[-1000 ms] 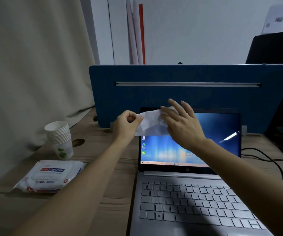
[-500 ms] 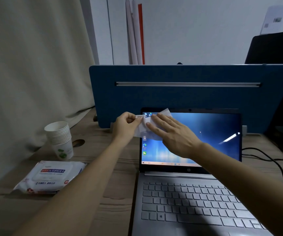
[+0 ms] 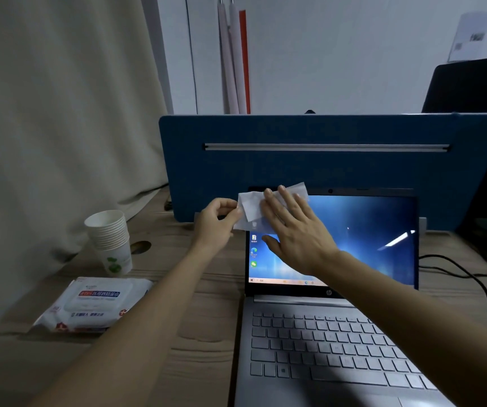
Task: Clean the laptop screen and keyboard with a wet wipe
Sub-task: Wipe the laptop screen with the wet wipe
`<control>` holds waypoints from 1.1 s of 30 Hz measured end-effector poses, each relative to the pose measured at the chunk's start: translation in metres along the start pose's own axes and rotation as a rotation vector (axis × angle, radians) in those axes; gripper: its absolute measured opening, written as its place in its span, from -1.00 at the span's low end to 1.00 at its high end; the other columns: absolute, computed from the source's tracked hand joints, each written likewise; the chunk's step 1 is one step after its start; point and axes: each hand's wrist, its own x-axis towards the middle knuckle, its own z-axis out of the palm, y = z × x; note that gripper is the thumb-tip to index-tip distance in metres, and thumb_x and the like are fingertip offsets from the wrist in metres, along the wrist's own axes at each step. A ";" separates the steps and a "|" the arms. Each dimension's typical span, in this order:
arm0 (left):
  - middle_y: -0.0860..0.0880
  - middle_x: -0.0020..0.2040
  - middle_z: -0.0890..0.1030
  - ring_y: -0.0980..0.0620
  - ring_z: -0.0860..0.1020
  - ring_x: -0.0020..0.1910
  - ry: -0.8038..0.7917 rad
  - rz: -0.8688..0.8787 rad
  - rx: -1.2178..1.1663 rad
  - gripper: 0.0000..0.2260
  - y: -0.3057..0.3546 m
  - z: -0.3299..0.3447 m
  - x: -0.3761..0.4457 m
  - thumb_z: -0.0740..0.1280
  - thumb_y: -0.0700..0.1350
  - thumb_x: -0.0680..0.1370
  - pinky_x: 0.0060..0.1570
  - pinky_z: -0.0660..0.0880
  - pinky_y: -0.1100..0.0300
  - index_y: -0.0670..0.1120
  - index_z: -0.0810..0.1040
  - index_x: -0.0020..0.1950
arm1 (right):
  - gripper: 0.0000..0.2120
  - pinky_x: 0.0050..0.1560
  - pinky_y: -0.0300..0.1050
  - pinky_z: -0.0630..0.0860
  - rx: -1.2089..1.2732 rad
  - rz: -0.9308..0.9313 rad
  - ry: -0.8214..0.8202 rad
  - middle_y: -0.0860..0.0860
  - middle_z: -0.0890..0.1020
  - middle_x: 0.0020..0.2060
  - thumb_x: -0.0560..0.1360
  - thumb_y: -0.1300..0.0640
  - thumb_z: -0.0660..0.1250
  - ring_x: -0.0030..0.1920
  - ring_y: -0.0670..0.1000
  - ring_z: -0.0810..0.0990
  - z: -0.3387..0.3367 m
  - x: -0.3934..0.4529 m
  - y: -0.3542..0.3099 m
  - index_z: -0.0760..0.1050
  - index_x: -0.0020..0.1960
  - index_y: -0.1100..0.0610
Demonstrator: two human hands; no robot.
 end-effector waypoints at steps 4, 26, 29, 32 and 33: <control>0.12 -0.16 0.65 0.16 0.61 -0.21 -0.045 -0.061 -0.044 -0.91 -0.002 0.001 -0.007 0.27 -0.08 0.57 -0.31 0.54 0.19 0.07 0.56 -0.07 | -0.31 0.52 0.18 0.06 0.052 -0.008 0.018 0.03 -0.03 0.60 0.60 -0.19 -0.05 0.58 0.14 -0.03 0.000 0.008 -0.003 -0.04 0.59 0.17; -0.02 0.03 0.68 0.01 0.66 -0.10 -0.091 -0.255 -0.276 -0.71 -0.001 -0.011 -0.019 0.10 0.09 0.65 -0.14 0.49 0.14 0.00 0.56 0.12 | -0.33 0.55 0.15 -0.02 -0.001 -0.018 0.037 0.02 0.00 0.59 0.60 -0.25 -0.14 0.58 0.09 -0.05 0.017 0.000 0.003 -0.03 0.59 0.09; 0.02 0.02 0.70 0.02 0.68 -0.05 -0.115 -0.288 -0.302 -0.65 0.000 -0.008 -0.020 0.07 0.17 0.64 -0.06 0.51 0.11 0.02 0.56 0.14 | -0.32 0.54 0.17 0.00 0.019 0.032 0.040 0.03 0.02 0.59 0.60 -0.25 -0.13 0.58 0.11 -0.03 0.009 0.008 0.012 0.00 0.59 0.11; 0.06 0.00 0.71 0.04 0.68 -0.01 -0.146 -0.309 -0.343 -0.61 0.001 -0.006 -0.023 0.01 0.23 0.62 0.08 0.49 0.06 0.08 0.55 0.13 | -0.29 0.52 0.24 -0.02 0.013 0.032 0.028 0.01 0.02 0.59 0.59 -0.29 -0.16 0.58 0.16 -0.05 0.008 0.016 0.003 0.00 0.59 0.11; 0.07 0.02 0.71 0.05 0.68 -0.01 -0.148 -0.299 -0.346 -0.61 0.003 -0.005 -0.024 0.00 0.24 0.62 0.09 0.48 0.05 0.10 0.55 0.13 | -0.29 0.51 0.28 -0.02 0.004 0.020 0.031 0.01 0.02 0.59 0.58 -0.29 -0.15 0.58 0.19 -0.05 0.010 0.015 0.001 0.00 0.59 0.10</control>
